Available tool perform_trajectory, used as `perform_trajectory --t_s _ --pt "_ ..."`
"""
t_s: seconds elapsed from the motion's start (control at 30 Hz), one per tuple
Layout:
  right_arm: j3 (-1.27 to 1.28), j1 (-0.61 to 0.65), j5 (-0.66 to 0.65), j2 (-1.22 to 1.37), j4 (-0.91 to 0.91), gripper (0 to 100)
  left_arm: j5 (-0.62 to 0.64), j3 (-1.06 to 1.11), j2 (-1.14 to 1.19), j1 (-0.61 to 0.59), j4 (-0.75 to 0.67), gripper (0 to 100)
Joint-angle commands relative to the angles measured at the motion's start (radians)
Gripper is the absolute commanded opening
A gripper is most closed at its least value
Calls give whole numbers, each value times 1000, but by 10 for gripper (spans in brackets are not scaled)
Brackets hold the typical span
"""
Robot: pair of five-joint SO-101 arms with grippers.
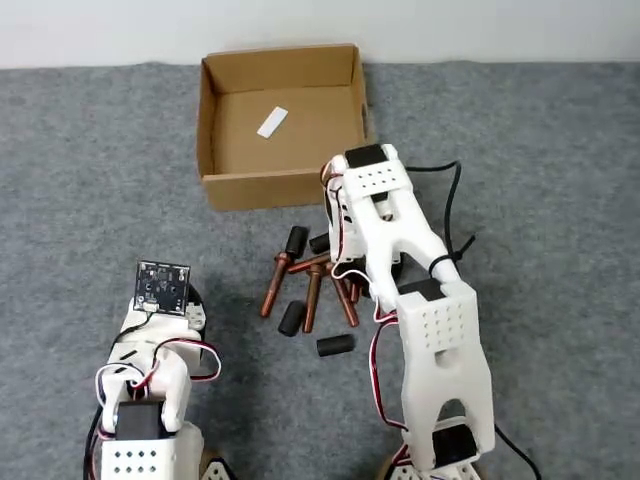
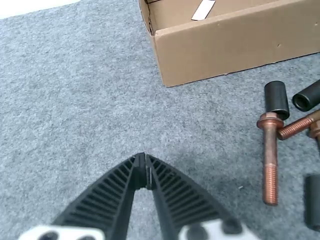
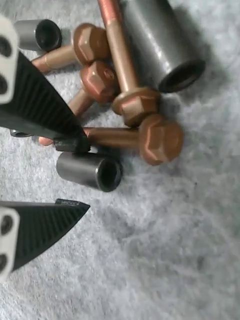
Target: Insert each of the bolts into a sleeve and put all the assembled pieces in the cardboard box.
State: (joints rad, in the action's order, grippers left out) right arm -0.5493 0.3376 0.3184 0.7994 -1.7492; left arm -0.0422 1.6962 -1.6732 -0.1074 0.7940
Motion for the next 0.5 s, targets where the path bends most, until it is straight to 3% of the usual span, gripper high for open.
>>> perform_trajectory --t_s 0.0,0.13,0.37,0.47 --pt "-48 8 -6 4 -30 131 -6 -5 -2 -3 2 6" --pt "-48 -1 -9 16 -24 3 -6 -5 -2 -3 2 6" --pt "-51 1 -17 -22 -42 9 -6 -5 -2 -3 2 6" --pt "-51 4 -77 -111 -44 9 -6 -5 -2 -3 2 6"
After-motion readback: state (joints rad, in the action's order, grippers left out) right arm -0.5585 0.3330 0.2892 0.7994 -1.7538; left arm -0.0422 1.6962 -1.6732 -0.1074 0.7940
